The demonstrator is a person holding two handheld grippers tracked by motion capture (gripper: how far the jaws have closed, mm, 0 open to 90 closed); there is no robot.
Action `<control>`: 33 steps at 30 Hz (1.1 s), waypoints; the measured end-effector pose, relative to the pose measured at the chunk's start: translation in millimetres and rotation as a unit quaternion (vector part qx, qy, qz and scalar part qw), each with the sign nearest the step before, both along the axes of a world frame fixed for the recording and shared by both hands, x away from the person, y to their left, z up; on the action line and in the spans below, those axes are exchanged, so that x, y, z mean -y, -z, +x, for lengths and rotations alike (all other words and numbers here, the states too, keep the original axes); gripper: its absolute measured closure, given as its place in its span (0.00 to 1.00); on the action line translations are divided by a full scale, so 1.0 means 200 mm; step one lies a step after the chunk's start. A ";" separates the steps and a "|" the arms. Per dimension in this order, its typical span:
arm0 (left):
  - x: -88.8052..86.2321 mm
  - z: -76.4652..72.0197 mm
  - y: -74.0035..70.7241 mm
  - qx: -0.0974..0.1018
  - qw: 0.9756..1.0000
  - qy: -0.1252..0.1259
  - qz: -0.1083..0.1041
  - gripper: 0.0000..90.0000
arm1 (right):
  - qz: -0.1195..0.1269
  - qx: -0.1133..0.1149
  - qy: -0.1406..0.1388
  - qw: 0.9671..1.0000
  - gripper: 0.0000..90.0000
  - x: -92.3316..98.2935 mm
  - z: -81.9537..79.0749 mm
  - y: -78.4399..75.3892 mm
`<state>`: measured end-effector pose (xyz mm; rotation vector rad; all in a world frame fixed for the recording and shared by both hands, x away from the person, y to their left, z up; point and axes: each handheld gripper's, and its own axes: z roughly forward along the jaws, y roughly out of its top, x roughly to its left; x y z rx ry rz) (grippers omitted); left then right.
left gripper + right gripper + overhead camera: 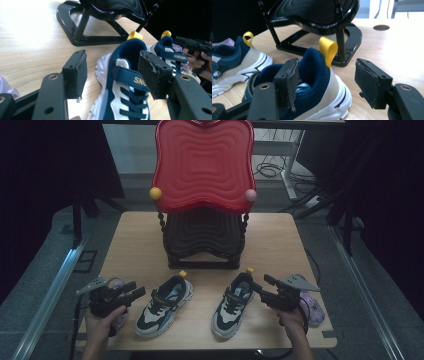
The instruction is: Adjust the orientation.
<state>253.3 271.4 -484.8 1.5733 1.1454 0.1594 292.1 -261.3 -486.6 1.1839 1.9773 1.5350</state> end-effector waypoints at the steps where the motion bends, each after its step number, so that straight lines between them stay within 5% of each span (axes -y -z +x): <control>1: 0.01 -0.01 -0.02 -0.001 1.000 0.003 0.005 0.44 | 0.001 0.001 0.002 1.000 0.41 0.01 0.00 -0.01; 11: 0.03 0.01 -0.01 -0.002 1.000 0.016 0.020 0.44 | 0.021 -0.020 0.027 0.999 0.40 0.07 -0.02 0.01; 21: 0.04 -0.04 -0.07 0.010 0.999 0.029 0.023 0.47 | -0.026 -0.035 0.039 0.998 0.40 0.03 -0.05 0.02; 33: -0.01 -0.11 -0.08 0.004 0.999 0.022 0.037 0.86 | -0.048 -0.027 0.031 0.998 0.40 -0.03 -0.03 -0.02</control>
